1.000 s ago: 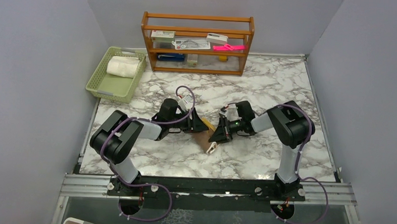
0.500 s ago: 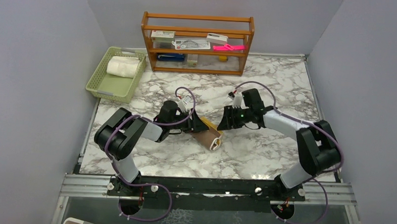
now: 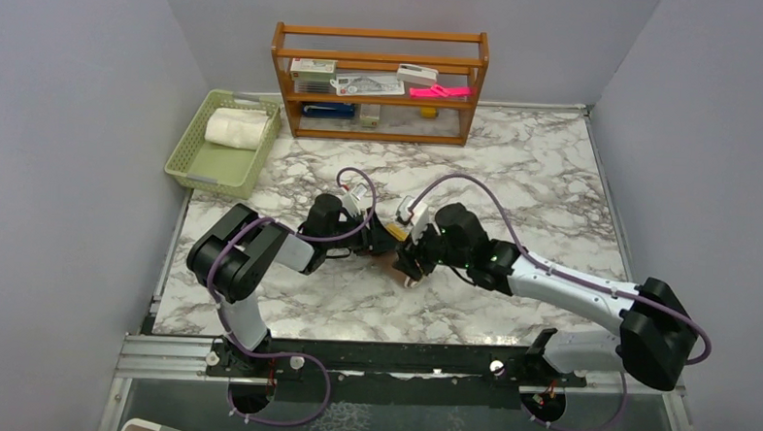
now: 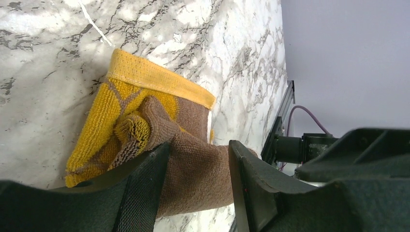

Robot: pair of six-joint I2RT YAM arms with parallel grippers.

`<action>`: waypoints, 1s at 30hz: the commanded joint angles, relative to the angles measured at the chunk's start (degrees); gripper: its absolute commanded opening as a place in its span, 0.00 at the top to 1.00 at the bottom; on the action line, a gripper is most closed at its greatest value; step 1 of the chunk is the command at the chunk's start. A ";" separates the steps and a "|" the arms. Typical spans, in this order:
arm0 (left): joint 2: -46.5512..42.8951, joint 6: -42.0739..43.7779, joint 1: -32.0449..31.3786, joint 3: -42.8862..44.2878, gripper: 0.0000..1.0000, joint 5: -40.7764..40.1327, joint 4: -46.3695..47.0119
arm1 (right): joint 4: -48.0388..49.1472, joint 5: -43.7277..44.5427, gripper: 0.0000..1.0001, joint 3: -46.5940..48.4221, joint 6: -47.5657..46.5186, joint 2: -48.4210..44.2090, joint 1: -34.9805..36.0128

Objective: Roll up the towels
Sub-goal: Roll the towel at the center of the board.

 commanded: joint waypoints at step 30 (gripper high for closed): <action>-7.30 5.47 4.12 1.39 0.47 -6.59 -30.88 | -9.51 20.78 0.54 8.54 -2.99 24.64 8.24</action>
